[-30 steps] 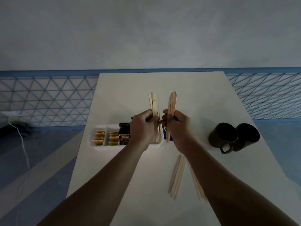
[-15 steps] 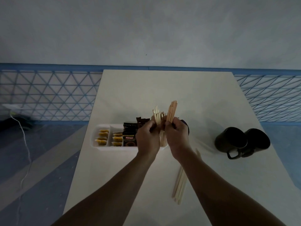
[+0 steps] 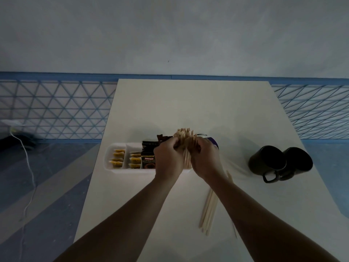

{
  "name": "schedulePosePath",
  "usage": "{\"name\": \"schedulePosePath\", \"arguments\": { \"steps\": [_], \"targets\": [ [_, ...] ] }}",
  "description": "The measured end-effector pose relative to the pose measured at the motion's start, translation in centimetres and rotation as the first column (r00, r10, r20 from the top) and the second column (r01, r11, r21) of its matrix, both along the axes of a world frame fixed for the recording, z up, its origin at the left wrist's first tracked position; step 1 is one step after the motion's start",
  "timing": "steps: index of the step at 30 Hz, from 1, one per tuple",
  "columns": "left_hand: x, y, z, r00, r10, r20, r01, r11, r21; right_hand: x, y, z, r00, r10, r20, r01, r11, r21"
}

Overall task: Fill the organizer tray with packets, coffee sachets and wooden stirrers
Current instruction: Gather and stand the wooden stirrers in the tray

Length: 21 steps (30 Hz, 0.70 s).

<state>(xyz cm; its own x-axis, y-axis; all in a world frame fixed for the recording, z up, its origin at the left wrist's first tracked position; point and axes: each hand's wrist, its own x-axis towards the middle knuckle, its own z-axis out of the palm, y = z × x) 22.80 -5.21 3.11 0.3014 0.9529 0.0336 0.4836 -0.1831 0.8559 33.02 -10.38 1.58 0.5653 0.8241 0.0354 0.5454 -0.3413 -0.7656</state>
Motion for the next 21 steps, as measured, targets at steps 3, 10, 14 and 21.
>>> {"name": "schedulePosePath", "arguments": {
  "steps": [3, 10, 14, 21],
  "targets": [
    [-0.1, 0.6, 0.7, 1.0, -0.005, 0.008, 0.005, 1.0, 0.021, 0.5, 0.2, 0.4, 0.998, -0.002, 0.068, 0.001, 1.0, 0.018],
    [-0.3, 2.2, 1.6, 0.99, 0.01, -0.144, 0.001, 0.997, 0.074, 1.5, 0.6, 0.3, 0.994, -0.096, 0.044, 0.098, 0.994, -0.048],
    [0.2, 3.0, 1.7, 0.977, -0.06, -0.203, 0.058, 0.998, -0.015, 1.8, 0.8, 0.0, 0.994, -0.097, 0.04, 0.101, 0.991, -0.091],
    [1.0, 3.5, 1.7, 0.962, -0.149, -0.229, 0.142, 0.989, -0.045, 1.0, 1.6, -0.4, 0.985, 0.141, 0.098, -0.117, 0.968, -0.221]
  ]
}}
